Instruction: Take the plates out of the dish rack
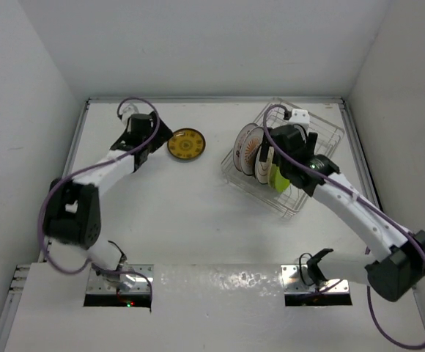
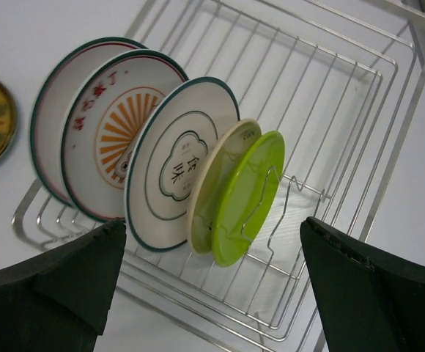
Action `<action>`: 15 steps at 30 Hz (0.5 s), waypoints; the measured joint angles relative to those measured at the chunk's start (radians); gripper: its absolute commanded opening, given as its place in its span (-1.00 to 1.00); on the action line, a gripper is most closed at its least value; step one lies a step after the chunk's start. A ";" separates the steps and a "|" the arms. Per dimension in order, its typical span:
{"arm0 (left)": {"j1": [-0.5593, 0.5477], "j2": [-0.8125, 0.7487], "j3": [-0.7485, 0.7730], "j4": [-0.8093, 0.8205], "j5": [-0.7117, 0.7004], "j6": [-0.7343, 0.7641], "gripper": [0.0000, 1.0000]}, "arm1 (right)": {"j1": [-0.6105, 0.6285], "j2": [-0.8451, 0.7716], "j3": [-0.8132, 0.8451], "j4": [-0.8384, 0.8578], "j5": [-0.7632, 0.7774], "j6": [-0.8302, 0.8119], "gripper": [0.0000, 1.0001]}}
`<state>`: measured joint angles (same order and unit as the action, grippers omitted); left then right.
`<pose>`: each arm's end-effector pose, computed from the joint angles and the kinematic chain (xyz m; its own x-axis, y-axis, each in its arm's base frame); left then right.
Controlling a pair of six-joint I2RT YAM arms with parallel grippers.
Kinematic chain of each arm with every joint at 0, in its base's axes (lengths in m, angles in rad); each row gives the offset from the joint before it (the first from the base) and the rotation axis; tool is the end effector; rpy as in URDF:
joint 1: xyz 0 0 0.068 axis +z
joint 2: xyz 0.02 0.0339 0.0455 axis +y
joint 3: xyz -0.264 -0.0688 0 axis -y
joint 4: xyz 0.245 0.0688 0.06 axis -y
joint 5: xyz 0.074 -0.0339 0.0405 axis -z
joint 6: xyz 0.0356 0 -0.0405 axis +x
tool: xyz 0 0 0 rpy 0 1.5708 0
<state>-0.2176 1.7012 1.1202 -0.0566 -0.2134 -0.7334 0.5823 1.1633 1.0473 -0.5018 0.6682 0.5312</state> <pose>0.3722 -0.0746 0.2262 -0.4618 -0.5679 -0.6813 -0.3558 0.8222 -0.4442 0.2199 0.1184 0.3281 -0.4221 0.1981 -0.8846 0.2366 0.9661 0.1035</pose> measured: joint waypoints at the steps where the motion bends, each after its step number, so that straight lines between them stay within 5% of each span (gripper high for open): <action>1: -0.003 -0.069 -0.048 0.006 0.002 0.003 0.87 | -0.024 0.037 0.016 0.000 -0.010 0.016 0.95; 6: -0.018 -0.408 -0.262 -0.028 0.007 0.026 0.85 | -0.135 0.173 0.053 0.000 -0.013 0.095 0.62; 9: -0.019 -0.514 -0.340 -0.054 0.023 0.039 0.86 | -0.187 0.219 0.048 0.011 -0.014 0.143 0.40; 15: -0.019 -0.657 -0.422 -0.134 0.035 0.068 0.87 | -0.240 0.205 -0.061 0.134 -0.045 0.189 0.24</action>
<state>-0.2371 1.0447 0.6983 -0.1909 -0.1783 -0.6655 0.3424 1.3685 0.9863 -0.3679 0.6231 0.7204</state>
